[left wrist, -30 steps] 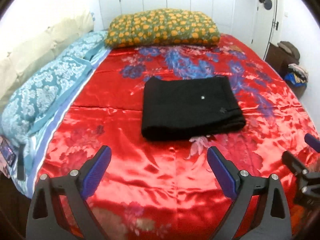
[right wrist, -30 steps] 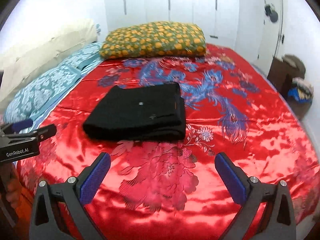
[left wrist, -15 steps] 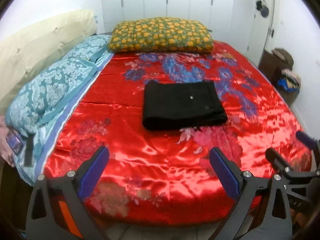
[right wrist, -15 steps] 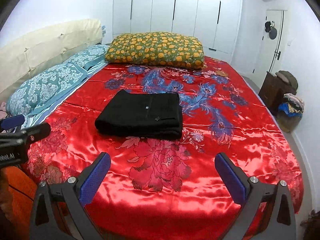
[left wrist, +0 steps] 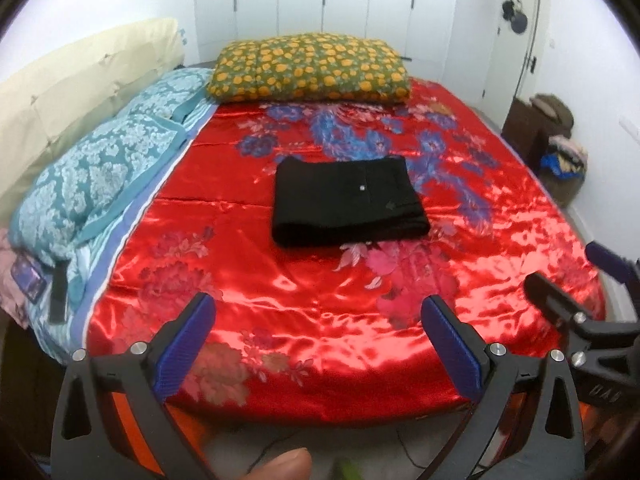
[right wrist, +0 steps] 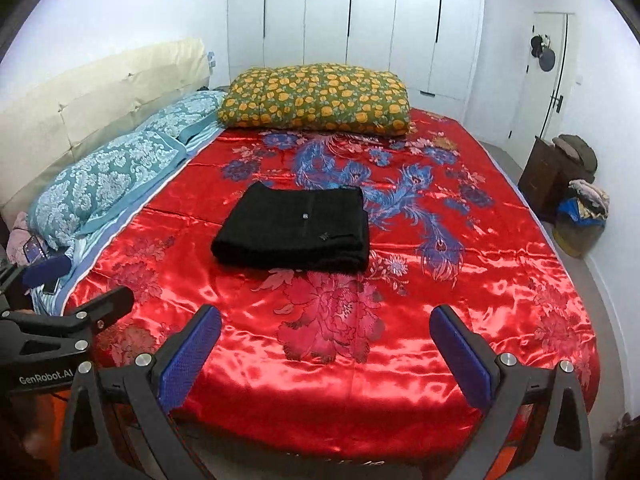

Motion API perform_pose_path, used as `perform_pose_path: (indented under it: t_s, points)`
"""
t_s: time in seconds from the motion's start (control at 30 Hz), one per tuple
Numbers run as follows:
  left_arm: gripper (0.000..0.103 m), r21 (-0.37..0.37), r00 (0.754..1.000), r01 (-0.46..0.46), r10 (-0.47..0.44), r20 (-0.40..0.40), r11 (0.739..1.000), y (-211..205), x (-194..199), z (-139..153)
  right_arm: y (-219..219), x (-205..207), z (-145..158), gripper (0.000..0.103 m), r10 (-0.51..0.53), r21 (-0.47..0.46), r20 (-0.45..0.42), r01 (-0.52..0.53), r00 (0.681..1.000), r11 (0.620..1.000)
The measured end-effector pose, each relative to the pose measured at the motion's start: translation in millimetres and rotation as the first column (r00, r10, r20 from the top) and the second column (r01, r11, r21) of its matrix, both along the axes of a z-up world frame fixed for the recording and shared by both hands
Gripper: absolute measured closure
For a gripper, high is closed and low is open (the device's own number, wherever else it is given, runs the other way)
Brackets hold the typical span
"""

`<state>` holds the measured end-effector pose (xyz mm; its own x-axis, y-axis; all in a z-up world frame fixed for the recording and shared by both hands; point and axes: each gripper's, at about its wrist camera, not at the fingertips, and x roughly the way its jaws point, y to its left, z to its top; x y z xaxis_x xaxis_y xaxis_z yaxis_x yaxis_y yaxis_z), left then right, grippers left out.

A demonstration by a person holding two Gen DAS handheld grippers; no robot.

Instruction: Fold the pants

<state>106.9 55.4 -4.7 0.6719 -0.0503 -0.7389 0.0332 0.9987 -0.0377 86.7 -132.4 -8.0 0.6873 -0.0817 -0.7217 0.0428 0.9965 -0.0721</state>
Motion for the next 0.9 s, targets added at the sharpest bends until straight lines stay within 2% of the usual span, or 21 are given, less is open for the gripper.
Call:
perform_pose_path:
  t_s: [0.17,0.33,0.53,0.67,0.9]
  points:
    - [0.001,0.067,0.999,-0.024,0.021,0.050,0.997,1,-7,12,13,-3,8,0.000,0.009,-0.001,0.031,-0.009,0.999,1.000]
    - [0.001,0.109,0.998,-0.046,0.042,0.044,0.993,2,-7,13,16,-2,11,0.000,0.006,-0.011,0.040,-0.005,0.999,1.000]
    - [0.001,0.113,0.999,-0.043,0.043,0.008,0.993,4,-4,6,19,-2,16,0.000,0.009,-0.030,0.050,-0.007,0.999,1.000]
    - [0.001,0.080,0.999,-0.031,0.033,-0.022,0.996,7,-3,3,19,-2,19,0.000,0.011,-0.025,0.052,-0.010,0.999,1.000]
    - [0.001,0.105,0.999,-0.028,0.031,-0.032,0.994,4,-5,6,13,0,20,0.000,0.001,0.003,0.045,-0.001,0.999,1.000]
